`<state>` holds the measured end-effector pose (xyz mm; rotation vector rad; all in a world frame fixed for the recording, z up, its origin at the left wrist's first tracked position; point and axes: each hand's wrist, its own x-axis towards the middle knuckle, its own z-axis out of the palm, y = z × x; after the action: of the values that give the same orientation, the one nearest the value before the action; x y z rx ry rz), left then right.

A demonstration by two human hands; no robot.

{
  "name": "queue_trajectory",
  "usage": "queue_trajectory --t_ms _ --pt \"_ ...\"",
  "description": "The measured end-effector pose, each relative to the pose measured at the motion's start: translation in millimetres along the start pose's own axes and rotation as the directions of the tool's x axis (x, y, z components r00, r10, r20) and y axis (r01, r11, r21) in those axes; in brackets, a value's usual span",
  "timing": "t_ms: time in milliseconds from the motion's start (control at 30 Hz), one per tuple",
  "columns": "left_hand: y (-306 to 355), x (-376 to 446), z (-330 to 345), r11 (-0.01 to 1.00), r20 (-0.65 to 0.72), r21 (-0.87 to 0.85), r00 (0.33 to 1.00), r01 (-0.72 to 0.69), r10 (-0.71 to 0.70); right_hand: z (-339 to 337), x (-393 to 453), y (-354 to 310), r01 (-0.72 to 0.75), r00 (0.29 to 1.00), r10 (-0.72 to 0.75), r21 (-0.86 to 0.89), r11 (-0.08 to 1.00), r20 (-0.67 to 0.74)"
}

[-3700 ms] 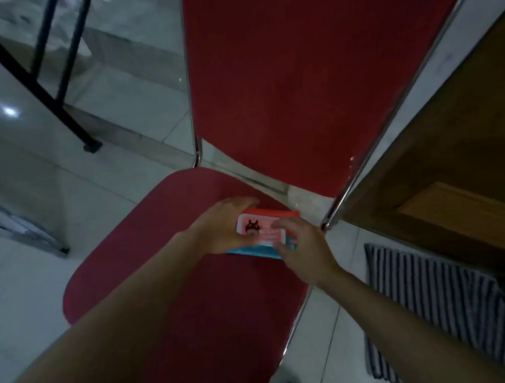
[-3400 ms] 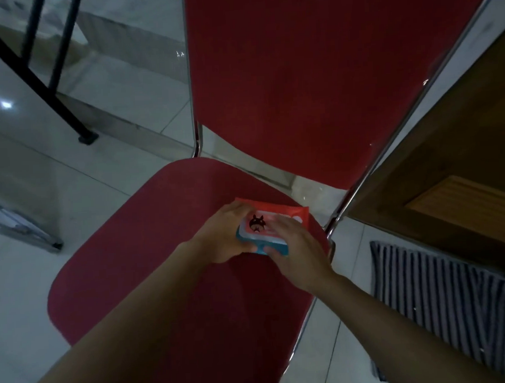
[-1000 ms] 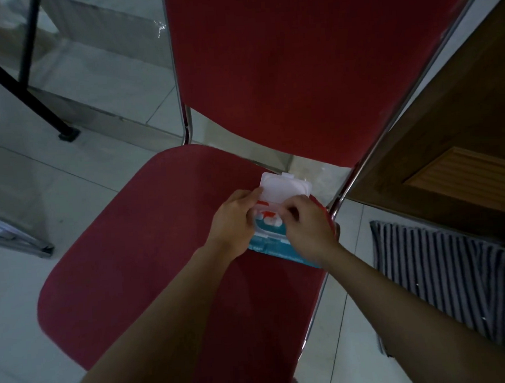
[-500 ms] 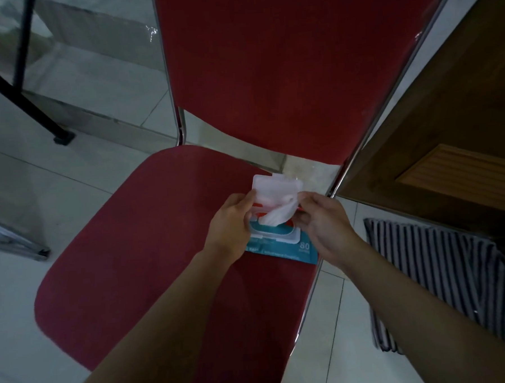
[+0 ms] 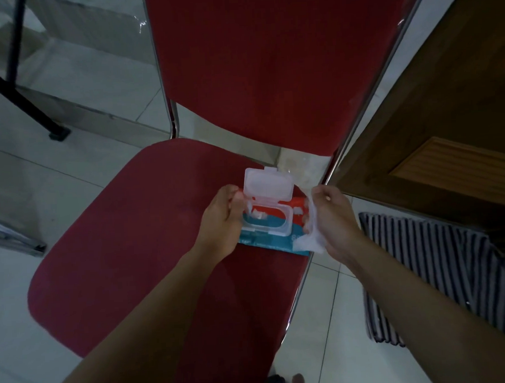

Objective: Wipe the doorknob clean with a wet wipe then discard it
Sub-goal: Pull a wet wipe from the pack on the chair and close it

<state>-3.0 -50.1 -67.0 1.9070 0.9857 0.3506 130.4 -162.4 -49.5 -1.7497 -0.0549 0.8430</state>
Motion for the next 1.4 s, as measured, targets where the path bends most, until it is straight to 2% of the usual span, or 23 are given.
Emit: queue_trajectory --t_ms 67,100,267,533,633,700,933,1067,1267,1400 --pt "2.5 -0.8 -0.3 0.995 -0.031 -0.098 0.999 0.032 -0.035 2.1 -1.5 -1.0 0.005 0.999 -0.002 -0.057 0.998 0.048" --pt "2.3 -0.1 0.0 0.996 -0.033 -0.089 0.999 0.023 -0.026 2.4 -1.5 -1.2 0.020 0.997 -0.013 -0.103 0.994 0.071" --pt "3.4 4.3 9.0 0.975 0.012 0.219 1.000 -0.030 0.028 0.0 0.6 -0.9 0.204 0.968 -0.158 -0.241 0.949 0.197" --pt "15.3 2.6 25.3 0.941 -0.084 0.320 0.993 0.109 -0.086 -8.9 2.7 -0.5 0.423 0.887 -0.303 -0.348 0.837 0.349" --pt "19.2 4.2 33.4 0.923 -0.147 0.354 0.983 0.153 -0.107 -10.1 2.4 2.6 0.452 0.876 -0.318 -0.386 0.805 0.363" --pt "19.8 3.2 36.2 0.928 -0.152 0.336 0.981 0.162 -0.117 -11.2 2.6 5.2 0.457 0.876 -0.327 -0.395 0.797 0.354" --pt "5.1 -5.4 16.3 0.989 -0.110 0.150 0.994 0.014 0.002 -12.7 -1.9 14.7 0.523 0.844 -0.381 -0.422 0.741 0.378" --pt "-2.1 -7.4 5.4 0.999 -0.046 0.033 0.999 -0.014 0.016 -15.3 -6.4 23.0 0.532 0.841 -0.372 -0.478 0.699 0.394" --pt "-6.6 -9.1 16.7 0.991 -0.127 0.126 0.991 -0.035 0.051 -15.8 -8.6 33.6 0.511 0.851 -0.302 -0.553 0.658 0.429" --pt "-11.1 -10.6 18.9 0.989 -0.134 0.139 0.988 -0.057 0.076 -14.5 -9.4 37.7 0.484 0.865 -0.259 -0.577 0.658 0.430"
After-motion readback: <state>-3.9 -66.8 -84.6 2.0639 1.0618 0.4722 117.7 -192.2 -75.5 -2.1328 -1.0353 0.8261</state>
